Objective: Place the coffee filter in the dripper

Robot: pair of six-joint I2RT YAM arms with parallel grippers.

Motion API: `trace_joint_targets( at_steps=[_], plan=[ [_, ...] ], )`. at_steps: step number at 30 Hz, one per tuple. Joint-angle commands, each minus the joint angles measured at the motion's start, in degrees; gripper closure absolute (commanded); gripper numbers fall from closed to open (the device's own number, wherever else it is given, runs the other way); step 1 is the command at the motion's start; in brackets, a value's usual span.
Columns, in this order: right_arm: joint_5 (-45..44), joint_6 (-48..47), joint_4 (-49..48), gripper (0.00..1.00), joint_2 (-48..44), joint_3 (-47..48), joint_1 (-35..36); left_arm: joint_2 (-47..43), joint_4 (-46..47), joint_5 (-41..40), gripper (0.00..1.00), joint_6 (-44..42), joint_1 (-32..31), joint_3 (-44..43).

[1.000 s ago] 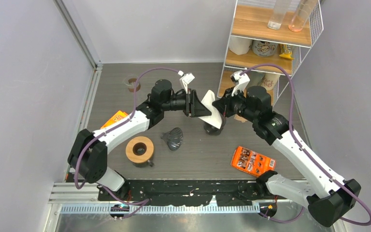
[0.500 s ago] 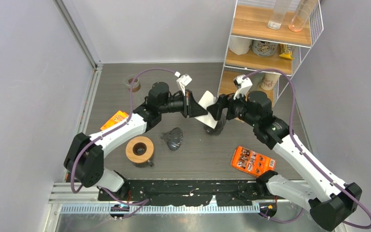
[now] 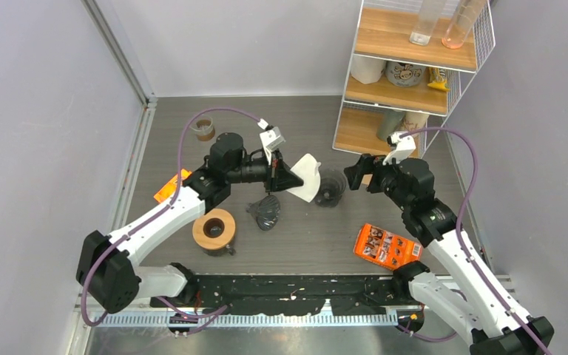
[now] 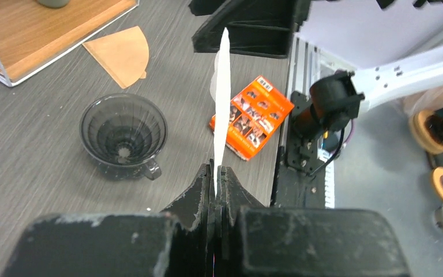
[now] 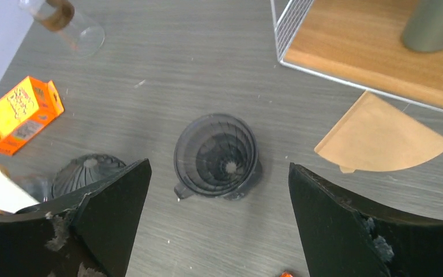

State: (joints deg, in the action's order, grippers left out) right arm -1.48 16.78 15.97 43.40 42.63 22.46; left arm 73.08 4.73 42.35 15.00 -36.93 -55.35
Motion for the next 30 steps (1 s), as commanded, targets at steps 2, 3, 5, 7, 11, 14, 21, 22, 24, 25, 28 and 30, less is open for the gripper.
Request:
trace_joint_targets(
  at_steps=[2, 3, 5, 7, 11, 14, 21, 22, 24, 25, 28, 30],
  plan=[
    [17.35, -5.21, -4.88, 0.05, -0.03, -3.69, -3.14, -5.95, -4.64, 3.53, 1.0, -9.35, 0.4, 2.97],
    [19.48, -5.76, -7.57, 0.04, -0.31, -4.31, -3.15, -7.15, -4.6, 3.82, 1.0, -10.16, 0.4, 4.1],
    [25.19, -6.87, -11.81, 0.05, -1.36, -5.97, -3.2, -9.16, -4.57, 3.68, 1.0, -11.82, 0.47, 6.25],
    [30.9, -7.1, -17.27, 0.05, -2.1, -7.51, -3.21, -10.42, -6.14, 3.56, 1.0, -13.73, 0.74, 7.19],
    [41.03, -6.8, -32.19, 0.05, -1.9, -10.45, -3.09, -10.35, -10.67, 7.17, 1.0, -18.57, 1.39, 6.24],
    [43.28, -7.01, -39.02, 0.05, -0.53, -10.58, -2.89, -9.76, -12.07, 10.94, 1.0, -19.96, 1.6, 5.08],
    [41.44, -9.22, -37.41, 0.05, 2.86, -7.45, -0.13, -8.64, -13.26, 10.92, 1.0, -20.22, 1.62, 3.58],
    [41.68, -9.66, -36.88, 0.05, 3.02, -7.2, 0.68, -8.38, -13.36, 10.9, 1.0, -20.05, 1.61, 3.41],
    [41.27, -11.11, -34.8, 0.05, 3.23, -6.45, 1.88, -7.97, -13.5, 11.06, 1.0, -19.95, 1.6, 3.16],
    [40.97, -12.08, -33.51, 0.05, 3.3, -5.88, 2.24, -7.91, -13.32, 10.94, 1.0, -19.73, 1.65, 3.15],
    [39.89, -14.1, -30.88, 0.05, 3.98, -4.45, 3.65, -8.18, -13.02, 10.27, 1.0, -19.05, 1.63, 3.15],
    [40.41, -14.5, -29.59, 0.05, 4.46, -3.58, 4.29, -8.45, -12.84, 9.43, 1.0, -18.53, 1.6, 3.25]
  ],
)
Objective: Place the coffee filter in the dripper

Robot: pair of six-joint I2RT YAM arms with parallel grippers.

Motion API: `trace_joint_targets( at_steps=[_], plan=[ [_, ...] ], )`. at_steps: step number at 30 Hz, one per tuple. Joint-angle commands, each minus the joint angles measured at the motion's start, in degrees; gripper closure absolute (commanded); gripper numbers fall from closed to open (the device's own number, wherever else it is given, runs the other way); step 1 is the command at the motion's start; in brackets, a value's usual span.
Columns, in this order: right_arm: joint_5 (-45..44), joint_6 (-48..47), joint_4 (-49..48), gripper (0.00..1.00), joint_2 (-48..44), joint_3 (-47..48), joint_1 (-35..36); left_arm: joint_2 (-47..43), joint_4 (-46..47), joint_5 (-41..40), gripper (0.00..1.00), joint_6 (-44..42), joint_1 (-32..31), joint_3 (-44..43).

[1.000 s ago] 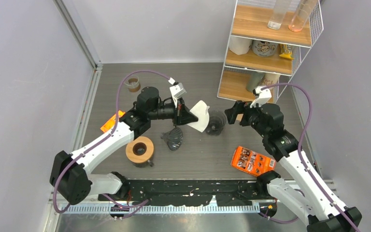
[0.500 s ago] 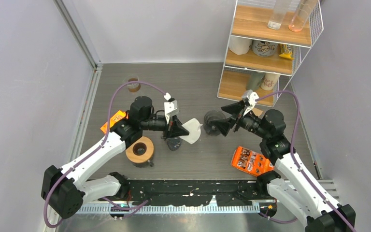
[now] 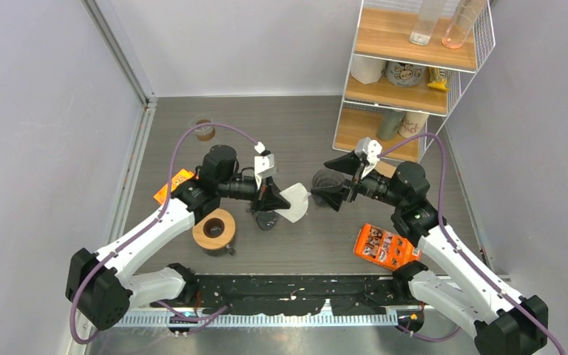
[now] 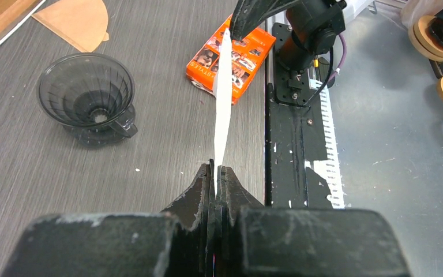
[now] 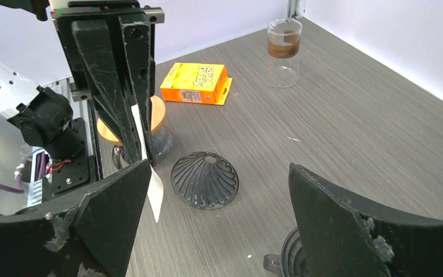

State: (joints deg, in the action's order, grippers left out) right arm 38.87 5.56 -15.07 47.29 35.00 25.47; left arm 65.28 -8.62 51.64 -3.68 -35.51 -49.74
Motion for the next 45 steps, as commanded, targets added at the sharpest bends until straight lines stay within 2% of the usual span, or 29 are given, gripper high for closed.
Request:
trace_joint_targets(
  at_steps=[1, 5, 11, 19, 26, 30, 45],
  plan=[
    [0.33, -3.46, 2.06, 0.05, 0.68, 4.42, 1.48, -0.86, 0.61, -0.01, 1.0, 0.38, 0.2, -2.38],
    [0.15, -4.48, 3.63, 0.05, 0.77, 4.78, 2.65, -1.59, 1.08, -0.67, 1.0, 0.86, 0.22, -2.07],
    [-11.73, -4.63, 6.03, 0.05, 0.98, 5.85, 3.42, -2.59, 1.26, 0.39, 1.0, 0.53, 0.23, -1.36],
    [-15.16, -4.71, 5.92, 0.05, 1.84, 5.96, 3.49, -2.5, 0.28, 0.26, 1.0, 0.51, 0.19, -1.92],
    [-4.47, -4.12, 5.91, 0.05, 1.67, 6.3, 3.99, -2.47, 0.87, -2.17, 1.0, 2.29, 0.23, -2.14],
    [-2.08, -4.33, 6.04, 0.05, 0.74, 5.83, 4.27, -2.6, 1.54, -2.48, 1.0, 3.13, 0.2, -2.12],
    [-1.4, -4.99, 7.53, 0.04, 1.88, 6.33, 6.13, -1.58, 2.38, -3.1, 1.0, 5.03, 0.22, -2.69]
  ],
)
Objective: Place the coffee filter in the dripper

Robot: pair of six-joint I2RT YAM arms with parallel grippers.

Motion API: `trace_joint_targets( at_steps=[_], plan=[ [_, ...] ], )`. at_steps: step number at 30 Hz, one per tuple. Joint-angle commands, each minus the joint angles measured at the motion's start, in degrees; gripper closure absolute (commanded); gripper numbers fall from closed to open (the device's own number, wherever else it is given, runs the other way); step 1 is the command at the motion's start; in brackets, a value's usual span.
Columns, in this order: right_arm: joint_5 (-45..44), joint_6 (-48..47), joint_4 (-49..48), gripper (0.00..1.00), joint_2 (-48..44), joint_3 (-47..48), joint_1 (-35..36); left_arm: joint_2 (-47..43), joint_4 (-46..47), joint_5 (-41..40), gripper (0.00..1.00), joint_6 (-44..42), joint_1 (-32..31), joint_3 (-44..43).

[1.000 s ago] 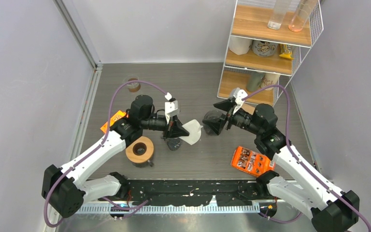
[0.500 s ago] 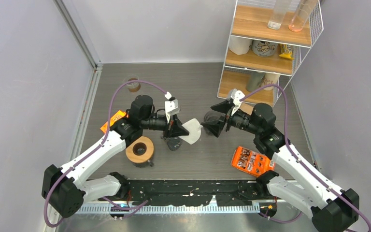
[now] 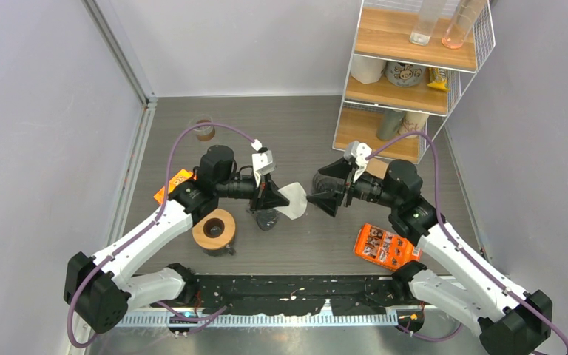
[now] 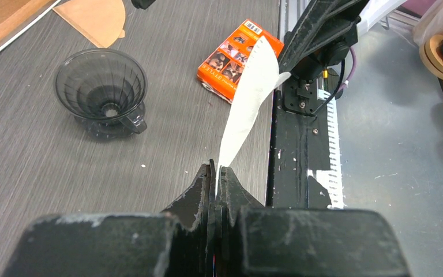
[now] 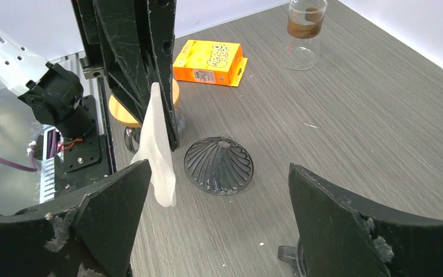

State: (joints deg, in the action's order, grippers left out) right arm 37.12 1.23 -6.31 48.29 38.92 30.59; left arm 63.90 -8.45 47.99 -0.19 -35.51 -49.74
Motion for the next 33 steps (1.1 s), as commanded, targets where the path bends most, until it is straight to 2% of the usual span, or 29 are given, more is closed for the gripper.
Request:
trace_joint_targets(
  at_steps=[1, 11, 23, 28, 33],
  plan=[
    [0.16, -0.59, -1.29, 0.04, 1.12, 2.62, 1.17, -0.06, 2.23, 0.64, 1.0, 1.55, 0.26, -2.65],
    [-4.72, 1.39, -5.3, 0.04, 4.15, 3.3, 3.26, 0.44, 1.81, 2.66, 1.0, 0.79, 0.18, -2.69],
    [1.26, 2.21, -6.49, 0.03, 9.17, 4.72, 5.76, 0.01, 3.2, 4.46, 1.0, 0.65, 0.19, -2.65],
    [1.44, 3.11, -6.01, 0.0, 9.4, 3.97, 6.19, -0.71, 5.83, 5.8, 1.0, 1.48, 0.25, -1.98],
    [-0.48, 3.85, -5.03, 0.01, 9.0, 2.96, 6.28, -1.18, 8.09, 8.23, 1.0, 2.71, 0.19, -0.92]
  ],
)
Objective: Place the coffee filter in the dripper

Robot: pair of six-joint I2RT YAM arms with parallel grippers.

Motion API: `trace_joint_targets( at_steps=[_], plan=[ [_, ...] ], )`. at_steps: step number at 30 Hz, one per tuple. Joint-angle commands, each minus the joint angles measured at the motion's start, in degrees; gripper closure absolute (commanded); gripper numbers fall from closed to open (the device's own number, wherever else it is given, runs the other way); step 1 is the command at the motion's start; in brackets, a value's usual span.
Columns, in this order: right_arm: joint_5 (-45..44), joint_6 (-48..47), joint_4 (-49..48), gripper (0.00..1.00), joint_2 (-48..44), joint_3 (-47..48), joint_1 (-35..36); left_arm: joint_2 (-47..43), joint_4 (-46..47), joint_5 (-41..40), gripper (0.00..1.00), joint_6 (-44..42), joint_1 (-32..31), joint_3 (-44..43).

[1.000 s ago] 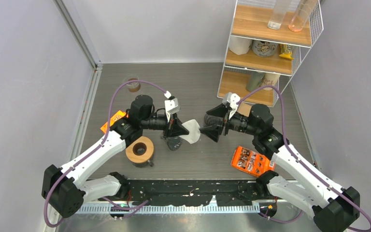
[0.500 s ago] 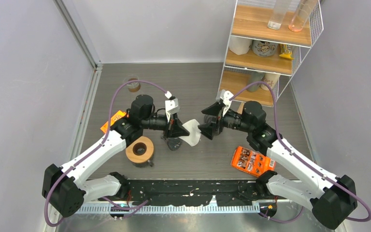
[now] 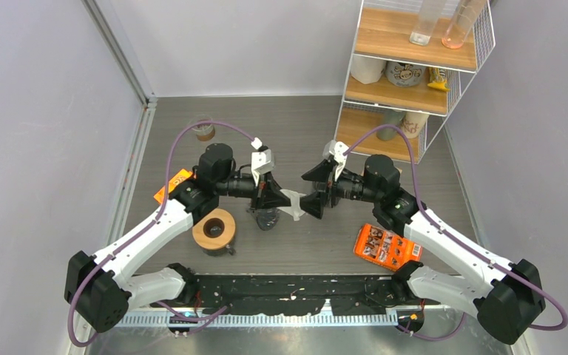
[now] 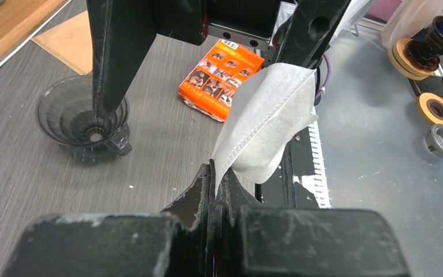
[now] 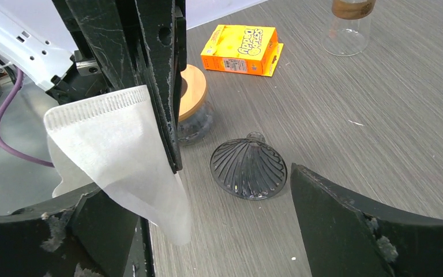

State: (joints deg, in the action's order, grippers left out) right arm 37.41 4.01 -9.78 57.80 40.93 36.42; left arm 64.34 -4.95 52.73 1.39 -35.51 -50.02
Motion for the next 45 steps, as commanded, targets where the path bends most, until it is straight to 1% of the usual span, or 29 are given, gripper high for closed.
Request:
trace_joint_targets(
  at_steps=[1, 6, 9, 12, 17, 20, 22, 24, 26, 29, 31, 36, 42, 45],
  plan=[
    [-1.24, 1.24, -1.34, 0.04, -0.72, 0.68, 0.41, -1.62, 4.62, 3.77, 1.0, 1.23, 0.19, -0.7],
    [-1.15, 1.77, -2.53, 0.07, -1.72, -0.5, 0.4, -1.89, 6.26, 5.04, 1.0, 1.34, 0.26, -0.46],
    [2.61, 3.96, -4.86, 0.1, -1.52, -0.44, 0.41, -1.55, 6.88, 6.66, 1.0, 1.68, 0.21, -0.41],
    [5.65, 5.45, -7.25, 0.16, -1.59, -0.45, 0.4, -1.43, 6.6, 7.43, 1.0, 1.45, 0.2, -0.34],
    [5.94, 5.83, -6.46, 0.26, -2.72, -0.24, 0.4, -1.37, 5.92, 9.78, 1.0, 0.2, 0.2, -0.25],
    [6.03, 5.46, -5.45, 0.27, -3.94, -0.09, 0.4, -1.22, 5.12, 9.76, 1.0, -0.95, 0.22, -0.46],
    [6.11, 4.93, -4.34, 0.28, -4.66, 0.12, 0.42, -1.04, 2.69, 10.49, 1.0, -2.42, 0.19, -0.83],
    [6.1, 4.0, -2.83, 0.32, -5.41, 0.36, 0.47, -0.89, 1.98, 12.58, 1.0, -3.73, 0.18, -0.87],
    [6.68, 3.08, -1.22, 0.39, -5.91, 0.75, 0.39, -1.04, 2.34, 14.28, 1.0, -4.2, 0.15, -0.68],
    [11.07, 1.96, 0.79, 0.52, -5.55, 1.7, 0.37, -1.21, 2.36, 15.07, 1.0, -4.63, 0.18, -0.6],
    [14.05, 1.58, 0.64, 0.57, -5.29, 1.84, 0.4, -1.31, 2.48, 15.65, 1.0, -5.01, 0.18, -0.65],
    [16.16, 1.73, -0.41, 0.62, -5.06, 1.73, 0.41, -0.78, 2.02, 15.59, 1.0, -5.48, 0.17, -1.41],
    [18.54, 4.34, -4.74, 0.64, -3.48, 1.86, 0.5, 1.52, -0.17, 15.89, 1.0, -6.71, 0.22, -3.59],
    [18.2, 4.97, -5.15, 0.7, -2.9, 2.12, 0.59, 2.22, -0.5, 16.22, 1.0, -7.22, 0.16, -4.23]
  ],
)
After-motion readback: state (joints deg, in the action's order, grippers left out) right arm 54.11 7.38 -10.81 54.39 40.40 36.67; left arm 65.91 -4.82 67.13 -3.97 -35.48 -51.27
